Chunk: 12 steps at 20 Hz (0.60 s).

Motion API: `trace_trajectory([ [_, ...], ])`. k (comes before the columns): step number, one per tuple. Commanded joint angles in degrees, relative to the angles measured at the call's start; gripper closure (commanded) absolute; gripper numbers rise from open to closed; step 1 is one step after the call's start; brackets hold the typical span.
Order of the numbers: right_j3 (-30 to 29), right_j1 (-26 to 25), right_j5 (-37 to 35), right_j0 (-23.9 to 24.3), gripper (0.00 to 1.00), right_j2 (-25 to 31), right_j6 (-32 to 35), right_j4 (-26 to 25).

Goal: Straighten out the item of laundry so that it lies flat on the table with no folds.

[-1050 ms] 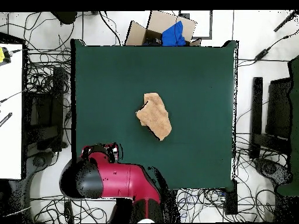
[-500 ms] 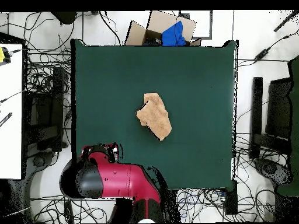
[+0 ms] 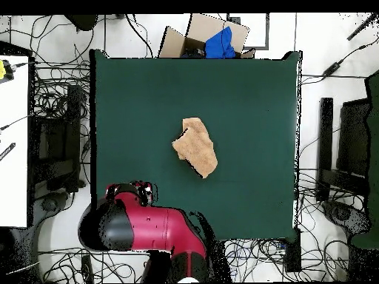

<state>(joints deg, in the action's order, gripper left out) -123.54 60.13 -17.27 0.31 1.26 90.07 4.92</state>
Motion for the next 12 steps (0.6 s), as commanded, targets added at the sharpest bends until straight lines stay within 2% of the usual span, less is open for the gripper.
trace_trajectory([
  [1,-3.05,-0.06,-5.44,0.36,1.00,1.07,10.75,2.10],
  [12,-3.95,1.13,-6.67,1.01,1.00,1.61,10.32,2.61],
])
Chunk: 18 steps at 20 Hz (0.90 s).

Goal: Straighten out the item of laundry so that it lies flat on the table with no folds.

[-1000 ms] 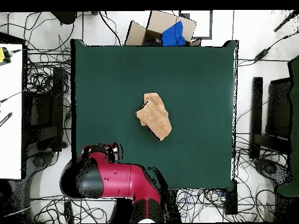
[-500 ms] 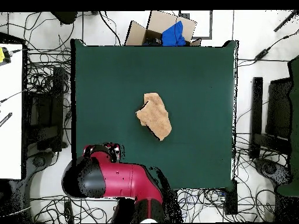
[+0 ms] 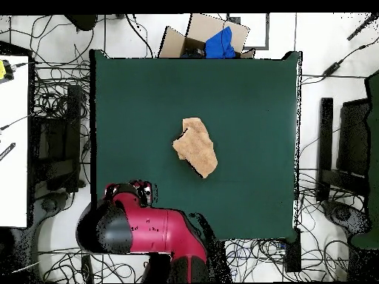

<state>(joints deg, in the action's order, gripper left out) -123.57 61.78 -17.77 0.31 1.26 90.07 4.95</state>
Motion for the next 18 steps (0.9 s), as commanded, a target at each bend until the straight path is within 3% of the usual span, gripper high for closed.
trace_trajectory([
  [1,-3.97,-0.53,-6.08,1.07,1.00,1.65,10.30,2.58],
  [18,-4.48,-0.52,-5.11,1.81,1.00,1.91,10.17,2.72],
])
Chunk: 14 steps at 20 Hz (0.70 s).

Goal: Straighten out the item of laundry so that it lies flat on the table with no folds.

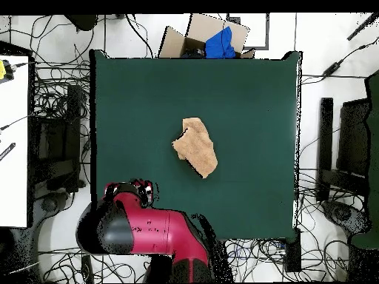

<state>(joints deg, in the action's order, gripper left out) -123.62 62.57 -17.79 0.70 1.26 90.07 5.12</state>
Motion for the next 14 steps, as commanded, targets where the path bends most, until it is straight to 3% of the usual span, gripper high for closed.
trace_trajectory([
  [1,-4.29,-1.34,-5.09,1.29,1.00,1.75,10.26,2.44],
  [4,-4.51,-1.25,-4.02,1.92,1.00,2.36,9.94,2.54],
  [5,-4.68,-1.18,-3.23,2.20,0.00,2.59,9.94,2.57],
  [8,-5.46,-0.89,-1.38,3.22,0.00,3.89,9.94,3.32],
  [14,-4.56,-1.31,-4.80,2.55,0.00,3.02,9.31,2.30],
])
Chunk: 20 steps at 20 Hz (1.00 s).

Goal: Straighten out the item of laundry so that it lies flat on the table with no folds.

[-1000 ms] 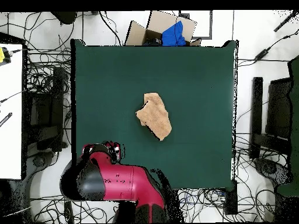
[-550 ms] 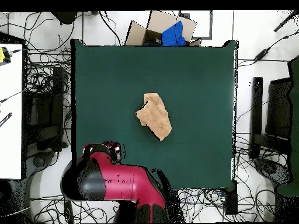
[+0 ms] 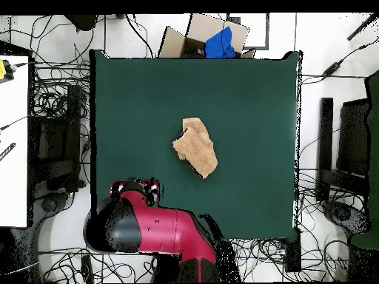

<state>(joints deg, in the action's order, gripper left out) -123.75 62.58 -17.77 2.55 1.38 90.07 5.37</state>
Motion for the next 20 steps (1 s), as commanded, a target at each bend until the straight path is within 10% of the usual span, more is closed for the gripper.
trace_trajectory([
  [1,-4.53,-1.15,-4.89,0.61,0.00,2.70,9.40,1.94],
  [9,-5.04,-1.12,-4.29,1.63,0.00,3.78,8.61,2.06],
  [10,-5.71,-0.88,-1.79,2.03,1.00,4.17,9.28,2.30],
  [20,-4.36,-0.86,-6.05,1.00,1.00,2.84,8.89,1.51],
])
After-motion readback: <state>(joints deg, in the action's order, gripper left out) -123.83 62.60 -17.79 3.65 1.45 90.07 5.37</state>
